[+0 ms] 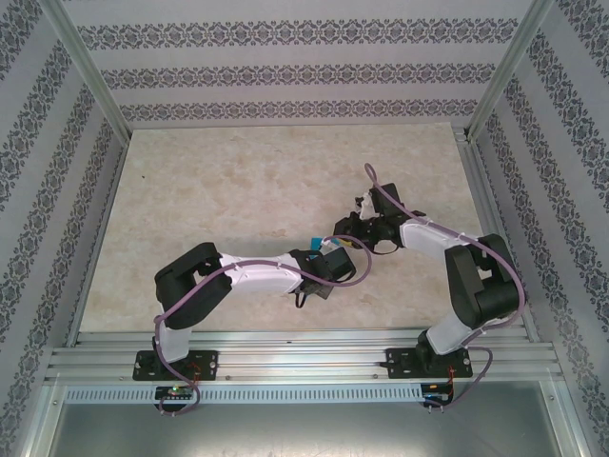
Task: Fold a paper plane with a square sheet of paper (fold left side to right side)
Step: Fold the wing for the fifth time at the center of the table.
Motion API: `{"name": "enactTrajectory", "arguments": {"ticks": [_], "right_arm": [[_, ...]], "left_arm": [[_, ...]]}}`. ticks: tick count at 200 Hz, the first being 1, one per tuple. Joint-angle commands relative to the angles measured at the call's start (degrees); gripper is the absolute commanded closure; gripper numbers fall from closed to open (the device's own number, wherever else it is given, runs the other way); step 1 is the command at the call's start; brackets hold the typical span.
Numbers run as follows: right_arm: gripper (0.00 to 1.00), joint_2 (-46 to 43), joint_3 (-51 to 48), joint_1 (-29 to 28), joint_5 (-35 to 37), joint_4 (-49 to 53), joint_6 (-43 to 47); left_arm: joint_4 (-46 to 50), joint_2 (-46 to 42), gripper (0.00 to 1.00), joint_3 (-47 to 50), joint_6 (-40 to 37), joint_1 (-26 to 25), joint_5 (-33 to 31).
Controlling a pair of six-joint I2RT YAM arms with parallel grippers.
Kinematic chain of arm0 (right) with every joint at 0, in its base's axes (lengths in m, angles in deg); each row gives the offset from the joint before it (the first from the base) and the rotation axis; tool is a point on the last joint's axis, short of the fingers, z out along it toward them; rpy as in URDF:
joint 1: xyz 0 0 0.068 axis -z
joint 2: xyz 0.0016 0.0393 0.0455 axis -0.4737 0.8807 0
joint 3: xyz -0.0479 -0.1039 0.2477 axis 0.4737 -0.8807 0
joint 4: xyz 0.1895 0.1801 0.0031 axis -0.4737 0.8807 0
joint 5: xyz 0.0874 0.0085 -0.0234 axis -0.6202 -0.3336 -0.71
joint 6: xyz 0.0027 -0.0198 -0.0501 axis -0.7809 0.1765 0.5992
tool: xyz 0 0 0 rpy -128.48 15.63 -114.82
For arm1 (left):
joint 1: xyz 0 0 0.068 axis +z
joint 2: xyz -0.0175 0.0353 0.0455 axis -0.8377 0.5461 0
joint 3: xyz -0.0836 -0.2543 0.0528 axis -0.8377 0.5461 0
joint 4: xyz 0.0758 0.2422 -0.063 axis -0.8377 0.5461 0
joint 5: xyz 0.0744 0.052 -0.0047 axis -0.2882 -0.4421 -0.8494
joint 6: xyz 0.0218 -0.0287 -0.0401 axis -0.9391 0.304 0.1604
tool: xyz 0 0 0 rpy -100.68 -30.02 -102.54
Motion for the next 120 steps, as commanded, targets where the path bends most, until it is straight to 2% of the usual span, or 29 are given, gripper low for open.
{"name": "enactTrajectory", "arguments": {"ticks": [1,29,62,94,120], "right_arm": [[0.73,-2.3,-1.9,0.9,1.5,1.6,2.5],[0.71,-2.8,-4.0,1.3,-0.2,0.5,0.8],[0.7,-5.1,-6.3,1.9,2.1,0.9,-0.5],[0.7,-7.9,-7.9,3.1,2.8,2.0,0.6],[0.69,-9.9,-9.6,3.3,1.5,1.3,1.4]], "left_arm": [[-2.7,0.4,0.82,0.7,1.6,0.6,1.0],[-3.5,0.9,0.79,0.8,1.8,0.5,2.0],[-4.9,0.8,0.83,1.1,1.7,0.9,4.2],[-9.8,-1.2,0.88,4.4,2.0,3.6,10.5],[-15.6,-2.9,0.89,7.4,2.1,6.3,16.9]]}}
